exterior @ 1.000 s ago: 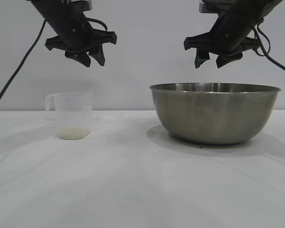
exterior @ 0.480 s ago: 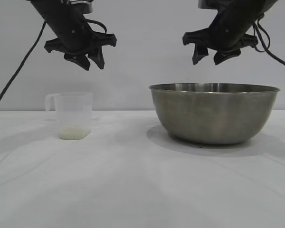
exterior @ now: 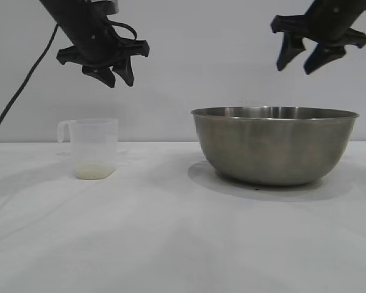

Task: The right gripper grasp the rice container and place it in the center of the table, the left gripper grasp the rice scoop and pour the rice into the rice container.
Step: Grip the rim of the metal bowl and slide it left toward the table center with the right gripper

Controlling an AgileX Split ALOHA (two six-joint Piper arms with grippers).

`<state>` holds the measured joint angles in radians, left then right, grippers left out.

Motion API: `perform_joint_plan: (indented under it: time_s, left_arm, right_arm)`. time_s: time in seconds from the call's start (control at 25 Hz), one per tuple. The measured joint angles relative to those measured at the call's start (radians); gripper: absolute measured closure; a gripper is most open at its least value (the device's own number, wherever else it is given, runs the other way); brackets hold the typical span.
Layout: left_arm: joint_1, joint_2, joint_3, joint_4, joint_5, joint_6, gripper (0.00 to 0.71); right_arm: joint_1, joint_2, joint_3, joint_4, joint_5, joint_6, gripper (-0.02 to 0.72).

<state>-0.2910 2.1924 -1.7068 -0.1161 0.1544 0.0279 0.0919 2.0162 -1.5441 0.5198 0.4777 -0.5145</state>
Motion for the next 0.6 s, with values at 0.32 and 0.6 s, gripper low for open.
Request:
perform_joint_plan:
  time_s: [0.32,0.6]
  left_arm:
    - [0.0,-0.002,0.0,0.001,0.002,0.0,0.45]
    - [0.0,-0.012,0.0,0.002,0.002,0.0,0.45]
  right_arm:
    - [-0.002,0.0,0.0,-0.197,0.188,0.228,0.325]
    - [-0.002,0.0,0.0,-0.225,0.33,0.264,0.325]
